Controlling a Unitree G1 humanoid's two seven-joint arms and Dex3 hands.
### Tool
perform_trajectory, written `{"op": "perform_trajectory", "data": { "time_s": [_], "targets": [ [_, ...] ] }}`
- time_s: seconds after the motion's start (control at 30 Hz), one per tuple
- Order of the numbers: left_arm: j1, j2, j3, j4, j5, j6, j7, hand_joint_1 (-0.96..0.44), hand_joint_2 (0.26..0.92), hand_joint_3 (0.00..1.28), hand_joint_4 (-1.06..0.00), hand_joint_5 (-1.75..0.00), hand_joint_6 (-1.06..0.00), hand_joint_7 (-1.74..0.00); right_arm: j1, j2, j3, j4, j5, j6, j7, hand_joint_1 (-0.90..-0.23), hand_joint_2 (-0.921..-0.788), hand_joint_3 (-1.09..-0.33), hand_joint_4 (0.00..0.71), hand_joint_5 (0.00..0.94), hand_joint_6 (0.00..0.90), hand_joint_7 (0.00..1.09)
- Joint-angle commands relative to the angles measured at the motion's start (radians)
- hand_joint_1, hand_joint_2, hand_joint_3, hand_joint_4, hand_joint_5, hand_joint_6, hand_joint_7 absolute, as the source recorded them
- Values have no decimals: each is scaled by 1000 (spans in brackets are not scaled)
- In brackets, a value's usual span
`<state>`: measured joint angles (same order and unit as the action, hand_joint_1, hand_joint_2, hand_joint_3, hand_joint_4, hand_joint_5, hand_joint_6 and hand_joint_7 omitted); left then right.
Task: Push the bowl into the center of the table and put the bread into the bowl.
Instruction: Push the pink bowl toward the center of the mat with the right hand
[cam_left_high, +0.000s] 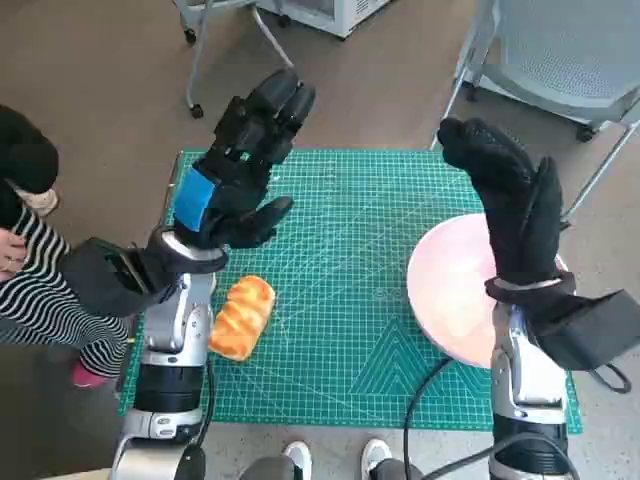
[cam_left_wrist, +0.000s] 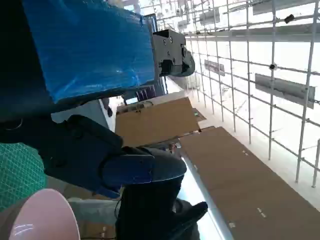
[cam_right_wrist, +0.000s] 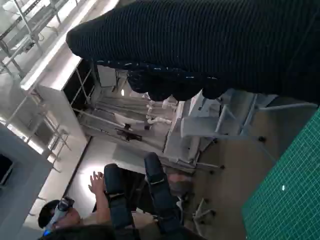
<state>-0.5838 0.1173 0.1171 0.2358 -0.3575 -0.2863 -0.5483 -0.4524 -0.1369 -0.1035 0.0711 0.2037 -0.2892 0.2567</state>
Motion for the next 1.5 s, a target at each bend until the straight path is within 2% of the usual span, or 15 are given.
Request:
{"op": "perform_trajectory", "data": {
  "time_s": [0.03, 0.43, 0.8, 1.17, 1.5],
  "targets": [
    [0, 6, 0, -9, -6, 9, 1, -489, 906, 387, 0, -84, 1, -388, 7, 7, 0, 15, 15, 0, 9, -683, -921, -701, 176, 1, 33, 598],
    [2, 8, -6, -22, 2, 20, 5, -471, 906, 391, -1, -86, 1, -391, 14, 11, -3, 11, 22, -10, 12, -672, -921, -711, 169, 0, 34, 598],
    [2, 5, -14, -32, 7, 30, 16, -485, 903, 399, 0, -86, 1, -395, 19, 8, -7, 2, 41, -8, 15, -672, -921, -715, 168, 0, 49, 603],
    [-3, 3, -19, -25, 7, 30, 21, -485, 892, 413, -12, -101, 1, -458, 25, 7, -9, -1, 44, -9, 15, -674, -921, -716, 169, 1, 57, 603],
    [-6, -1, -24, -20, 10, 25, 22, -486, 826, 533, -1, -168, 1, -536, 36, 4, -10, -14, 43, 1, 14, -676, -921, -715, 170, 1, 60, 601]
  ]
}}
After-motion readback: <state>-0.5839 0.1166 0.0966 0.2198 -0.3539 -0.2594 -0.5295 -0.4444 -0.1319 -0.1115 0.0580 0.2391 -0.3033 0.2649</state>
